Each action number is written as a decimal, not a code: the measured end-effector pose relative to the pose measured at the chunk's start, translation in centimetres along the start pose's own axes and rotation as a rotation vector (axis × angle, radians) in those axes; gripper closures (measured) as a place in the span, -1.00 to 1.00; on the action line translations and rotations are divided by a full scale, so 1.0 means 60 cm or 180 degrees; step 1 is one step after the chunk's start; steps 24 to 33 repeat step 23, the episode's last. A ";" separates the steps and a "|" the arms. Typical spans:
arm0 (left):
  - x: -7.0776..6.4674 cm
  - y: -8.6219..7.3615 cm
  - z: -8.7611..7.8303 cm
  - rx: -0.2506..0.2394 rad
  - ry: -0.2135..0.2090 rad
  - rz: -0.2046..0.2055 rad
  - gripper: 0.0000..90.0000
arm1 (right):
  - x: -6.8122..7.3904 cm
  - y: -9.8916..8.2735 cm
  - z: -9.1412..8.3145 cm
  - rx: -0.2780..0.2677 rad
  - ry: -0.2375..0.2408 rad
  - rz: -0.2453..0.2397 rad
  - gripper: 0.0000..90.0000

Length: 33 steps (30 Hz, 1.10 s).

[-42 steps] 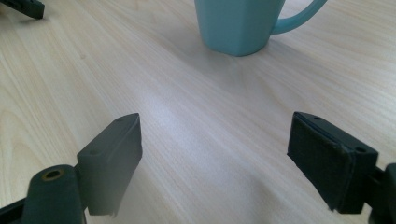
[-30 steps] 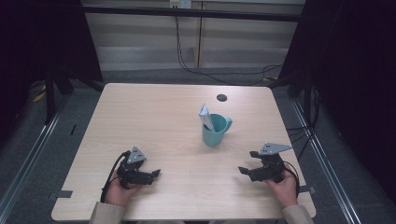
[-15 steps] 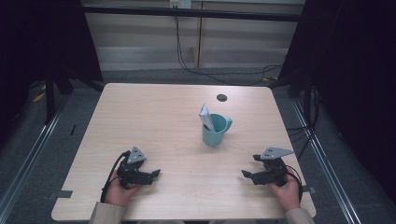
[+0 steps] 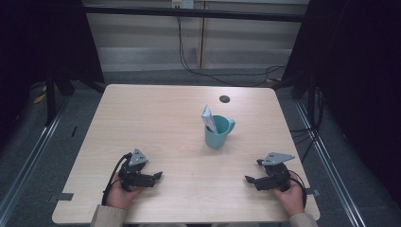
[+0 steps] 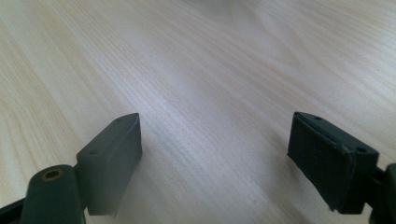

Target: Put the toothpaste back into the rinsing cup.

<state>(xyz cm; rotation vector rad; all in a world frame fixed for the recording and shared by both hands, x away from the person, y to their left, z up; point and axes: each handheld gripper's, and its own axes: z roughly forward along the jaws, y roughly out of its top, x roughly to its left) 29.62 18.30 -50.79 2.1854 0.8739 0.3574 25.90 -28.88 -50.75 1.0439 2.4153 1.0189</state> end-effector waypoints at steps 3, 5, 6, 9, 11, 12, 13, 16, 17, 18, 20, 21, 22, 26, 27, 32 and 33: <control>0.000 0.000 0.000 0.0004 -0.0001 0.0005 -0.59 | 0.000 -0.003 -0.001 -0.0018 0.0005 0.0016 -0.63; 0.000 0.000 0.000 0.0004 0.0002 0.0006 -0.59 | -0.002 -0.005 -0.001 -0.0033 0.0019 0.0045 -0.64; 0.000 0.000 0.000 0.0004 -0.0002 0.0003 -0.59 | -0.005 -0.008 0.000 -0.0048 0.0034 0.0073 -0.66; 0.000 0.000 -0.001 0.0006 -0.0003 -0.0002 -0.59 | -0.006 -0.008 -0.001 -0.0032 0.0020 0.0105 -0.67; 0.000 -0.001 -0.001 0.0005 -0.0004 -0.0005 -0.59 | -0.006 -0.009 -0.001 -0.0029 0.0021 0.0113 -0.69; 0.000 0.000 -0.001 0.0001 -0.0004 -0.0003 -0.59 | -0.007 -0.008 -0.001 -0.0024 0.0021 0.0118 -0.69; 0.000 -0.001 -0.001 0.0004 -0.0004 -0.0005 -0.59 | -0.007 -0.008 -0.001 -0.0022 0.0020 0.0119 -0.70; 0.000 0.000 -0.001 0.0002 -0.0005 -0.0003 -0.59 | -0.007 -0.008 -0.001 -0.0021 0.0020 0.0121 -0.70; 0.000 -0.001 -0.001 0.0006 -0.0006 -0.0002 -0.59 | -0.007 -0.008 -0.001 -0.0020 0.0020 0.0121 -0.70; -0.001 -0.001 -0.001 0.0007 -0.0007 0.0002 -0.60 | -0.007 -0.008 -0.001 -0.0021 0.0020 0.0120 -0.70; -0.001 0.000 -0.001 0.0012 -0.0010 0.0011 -0.61 | -0.007 -0.008 -0.001 -0.0021 0.0020 0.0120 -0.70; -0.001 -0.001 -0.001 0.0012 -0.0016 0.0011 -0.61 | -0.007 -0.008 -0.001 -0.0021 0.0020 0.0117 -0.70; -0.001 -0.001 -0.001 0.0014 -0.0016 0.0015 -0.63 | -0.007 -0.008 -0.001 -0.0022 0.0020 0.0118 -0.70; -0.001 -0.001 -0.001 0.0016 -0.0018 0.0015 -0.63 | -0.007 -0.008 -0.001 -0.0022 0.0019 0.0118 -0.70; -0.001 -0.001 -0.001 0.0016 -0.0018 0.0015 -0.63 | -0.007 -0.008 -0.001 -0.0022 0.0019 0.0118 -0.70; -0.001 -0.001 -0.001 0.0016 -0.0018 0.0015 -0.63 | -0.007 -0.008 -0.001 -0.0022 0.0019 0.0118 -0.70; -0.001 -0.001 -0.001 0.0016 -0.0018 0.0015 -0.63 | -0.007 -0.008 -0.001 -0.0022 0.0019 0.0118 -0.70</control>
